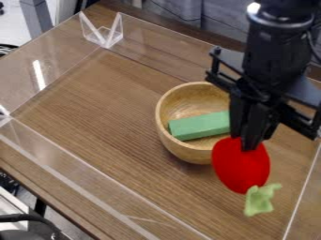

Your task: Move the red fruit to the left

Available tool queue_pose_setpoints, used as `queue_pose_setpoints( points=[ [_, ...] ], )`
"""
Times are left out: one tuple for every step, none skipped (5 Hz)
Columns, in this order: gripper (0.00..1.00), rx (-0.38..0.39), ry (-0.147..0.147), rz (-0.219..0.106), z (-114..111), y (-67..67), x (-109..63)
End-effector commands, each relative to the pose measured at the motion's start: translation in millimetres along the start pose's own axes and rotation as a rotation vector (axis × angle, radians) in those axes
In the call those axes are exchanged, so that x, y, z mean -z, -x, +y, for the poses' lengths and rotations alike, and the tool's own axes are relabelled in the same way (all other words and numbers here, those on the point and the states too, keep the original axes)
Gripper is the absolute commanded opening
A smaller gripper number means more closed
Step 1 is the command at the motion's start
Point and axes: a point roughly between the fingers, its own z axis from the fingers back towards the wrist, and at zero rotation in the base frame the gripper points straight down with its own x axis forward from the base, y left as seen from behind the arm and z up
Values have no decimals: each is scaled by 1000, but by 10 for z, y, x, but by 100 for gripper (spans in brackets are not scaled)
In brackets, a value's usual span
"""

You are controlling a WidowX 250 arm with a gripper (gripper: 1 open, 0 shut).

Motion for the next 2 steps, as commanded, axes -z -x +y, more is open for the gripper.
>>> queue_pose_setpoints(
  points=[
    [0,-40,7,-61,100,-42,-242],
    [0,-81,10,-73,172,-48,-366]
  ],
)
